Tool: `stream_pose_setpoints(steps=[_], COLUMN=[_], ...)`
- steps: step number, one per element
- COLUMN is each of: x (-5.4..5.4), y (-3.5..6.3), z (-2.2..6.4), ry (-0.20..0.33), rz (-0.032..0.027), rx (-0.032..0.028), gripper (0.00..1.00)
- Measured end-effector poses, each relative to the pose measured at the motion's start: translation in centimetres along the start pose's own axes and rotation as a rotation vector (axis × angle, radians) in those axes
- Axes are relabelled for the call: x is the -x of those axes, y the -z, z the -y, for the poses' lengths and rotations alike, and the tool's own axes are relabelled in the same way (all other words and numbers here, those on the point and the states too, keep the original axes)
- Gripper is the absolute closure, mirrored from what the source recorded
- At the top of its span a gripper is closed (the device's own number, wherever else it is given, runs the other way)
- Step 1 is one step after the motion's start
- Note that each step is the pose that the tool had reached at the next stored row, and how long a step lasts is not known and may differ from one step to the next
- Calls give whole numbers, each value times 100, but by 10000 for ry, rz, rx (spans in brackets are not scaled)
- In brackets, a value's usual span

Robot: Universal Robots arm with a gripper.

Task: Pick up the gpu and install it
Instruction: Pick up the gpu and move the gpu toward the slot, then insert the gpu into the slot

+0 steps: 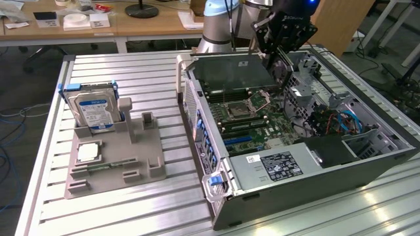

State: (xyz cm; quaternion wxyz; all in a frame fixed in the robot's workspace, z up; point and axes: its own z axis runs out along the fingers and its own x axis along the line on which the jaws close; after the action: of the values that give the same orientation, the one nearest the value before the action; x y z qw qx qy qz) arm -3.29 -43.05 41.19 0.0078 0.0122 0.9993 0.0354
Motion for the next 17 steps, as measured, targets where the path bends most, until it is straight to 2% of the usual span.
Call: stream_pose_setpoints(steps=[3,6,17], x=[103,153,154], y=[-10,-14,-14], z=[-2,-3,-3], ry=[0,-1,-2], rz=[0,-1,0], rx=[1,-2,-1], gripper=[72,72,72])
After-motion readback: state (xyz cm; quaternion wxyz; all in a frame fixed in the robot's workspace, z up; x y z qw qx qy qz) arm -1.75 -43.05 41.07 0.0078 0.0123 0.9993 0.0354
